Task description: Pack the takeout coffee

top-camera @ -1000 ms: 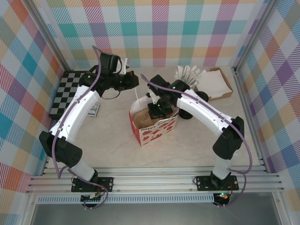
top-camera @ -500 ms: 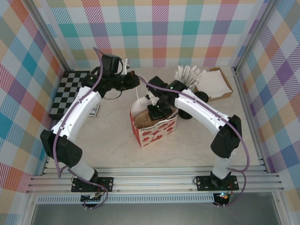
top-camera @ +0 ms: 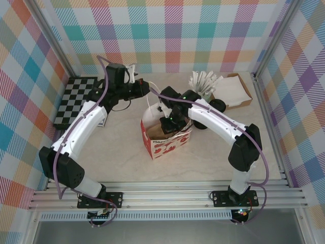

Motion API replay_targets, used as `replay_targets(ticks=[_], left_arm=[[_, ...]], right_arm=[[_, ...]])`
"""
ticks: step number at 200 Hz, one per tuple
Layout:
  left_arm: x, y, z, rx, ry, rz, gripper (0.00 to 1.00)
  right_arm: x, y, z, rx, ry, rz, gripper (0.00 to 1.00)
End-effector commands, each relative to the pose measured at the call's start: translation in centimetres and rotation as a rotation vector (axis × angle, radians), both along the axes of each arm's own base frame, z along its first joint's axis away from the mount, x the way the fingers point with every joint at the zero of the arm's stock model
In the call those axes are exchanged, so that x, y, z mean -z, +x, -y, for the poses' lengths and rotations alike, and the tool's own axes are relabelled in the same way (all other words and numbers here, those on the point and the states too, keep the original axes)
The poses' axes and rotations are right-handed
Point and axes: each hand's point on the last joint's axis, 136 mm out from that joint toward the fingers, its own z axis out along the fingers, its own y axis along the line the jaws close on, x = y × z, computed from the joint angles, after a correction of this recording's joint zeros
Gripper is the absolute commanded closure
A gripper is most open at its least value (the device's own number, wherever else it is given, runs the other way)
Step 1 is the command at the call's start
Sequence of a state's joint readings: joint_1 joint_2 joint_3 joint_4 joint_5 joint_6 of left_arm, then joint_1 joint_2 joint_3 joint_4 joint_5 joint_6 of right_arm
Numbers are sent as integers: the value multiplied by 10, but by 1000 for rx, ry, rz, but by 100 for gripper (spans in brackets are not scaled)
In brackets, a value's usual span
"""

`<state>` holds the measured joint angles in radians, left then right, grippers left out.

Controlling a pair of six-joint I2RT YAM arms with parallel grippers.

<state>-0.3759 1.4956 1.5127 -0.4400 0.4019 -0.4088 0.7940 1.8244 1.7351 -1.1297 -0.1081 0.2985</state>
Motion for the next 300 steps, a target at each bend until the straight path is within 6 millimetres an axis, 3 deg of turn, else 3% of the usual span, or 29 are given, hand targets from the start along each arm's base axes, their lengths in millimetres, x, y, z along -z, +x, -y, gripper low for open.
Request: replay_targets(ticks=[1,38,103,200,243,279,300], left_arm=[[-51,-11,7,78,-125,195,100],[-54,-24,12,151,-131,236,100],[-43,-9,6,97,-66,199,100],[-35,-16,9,133,-54,164,100],[-33,-23,9,157,-38,156,96],[-41,-35,1,152,-4,168,84],[-40,-46,-16,98,67,158,62]], right_arm=[[0,-5,-2,5,0,-11,100],[3,-7,-7,-4,5,-31,100],[19,-12,-3,-5,-39,-72,100],[47,-7,5,76,-150,-80,100],[55,-8,2,110,-146,-88,100],[53,-6,0,126,-142,-80,100],[49,-6,2,138,-140,-75,100]])
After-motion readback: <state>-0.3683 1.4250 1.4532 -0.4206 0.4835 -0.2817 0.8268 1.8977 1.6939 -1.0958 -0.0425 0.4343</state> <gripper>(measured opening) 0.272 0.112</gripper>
